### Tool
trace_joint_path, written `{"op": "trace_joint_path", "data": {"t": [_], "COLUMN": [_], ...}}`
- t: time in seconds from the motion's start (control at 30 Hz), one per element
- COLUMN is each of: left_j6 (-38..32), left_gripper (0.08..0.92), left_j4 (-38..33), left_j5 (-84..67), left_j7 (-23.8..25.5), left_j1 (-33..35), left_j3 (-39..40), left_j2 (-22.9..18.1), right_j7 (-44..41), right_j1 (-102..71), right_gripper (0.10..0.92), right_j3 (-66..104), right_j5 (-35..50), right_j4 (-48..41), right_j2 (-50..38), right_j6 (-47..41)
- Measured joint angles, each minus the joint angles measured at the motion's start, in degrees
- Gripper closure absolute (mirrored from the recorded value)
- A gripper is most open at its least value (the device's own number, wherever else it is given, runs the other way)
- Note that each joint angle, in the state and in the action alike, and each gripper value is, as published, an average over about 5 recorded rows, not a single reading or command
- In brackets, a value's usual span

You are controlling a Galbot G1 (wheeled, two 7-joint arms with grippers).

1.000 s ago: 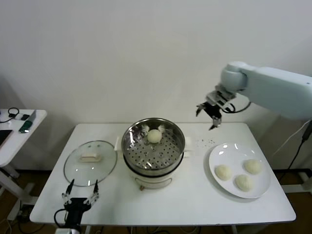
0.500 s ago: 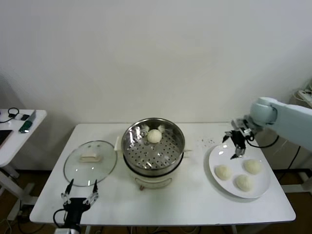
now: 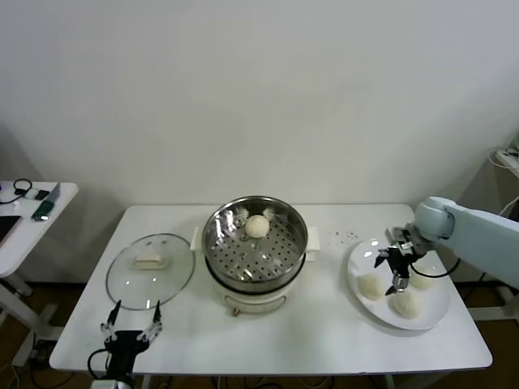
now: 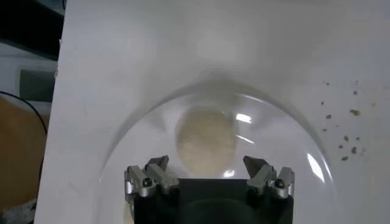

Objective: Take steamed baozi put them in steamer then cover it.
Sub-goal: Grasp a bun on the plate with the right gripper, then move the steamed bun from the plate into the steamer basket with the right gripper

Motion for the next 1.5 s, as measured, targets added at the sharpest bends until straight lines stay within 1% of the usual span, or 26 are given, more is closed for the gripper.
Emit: {"op": "trace_joint_path", "data": {"t": [0.4, 0.67, 0.83, 0.97, 1.2, 1.5], "left_j6": [0.0, 0.0, -0.1, -0.1, -0.1, -0.2], "left_gripper": [0.177, 0.177, 0.177, 0.177, 0.177, 0.177], "left_j4": [0.4, 0.2, 0.2, 0.1, -0.3, -1.0], "left_j5": [0.2, 0.3, 0.3, 0.3, 0.3, -0.2], "left_j7": [0.0, 0.0, 0.0, 0.0, 0.0, 0.1], "left_j1": [0.0, 0.0, 0.1, 0.2, 0.3, 0.1], "left_j3": [0.1, 0.1, 0.1, 0.1, 0.4, 0.7], "left_j2": [-0.3, -0.4, -0.5, -0.6, -0.6, 0.1], "right_j7": [0.0, 0.0, 0.0, 0.2, 0.6, 1.7], "right_j1": [-4.4, -5.2, -5.1, -4.5, 0.3, 16.4], "right_gripper": [0.206, 0.303, 0.330, 0.336, 0.335, 0.330], "right_j3": [3.6, 5.0, 5.3, 5.1, 2.5, -7.9], "right_j5": [-1.5, -1.6, -1.1, -0.2, 4.4, 16.1], "right_j4": [-3.1, -3.6, -3.6, -3.2, -2.3, -0.6], "right_j2": [2.4, 2.3, 2.0, 1.4, 0.3, 1.5], "right_j6": [-0.1, 0.0, 0.0, -0.2, -0.8, -2.2]}}
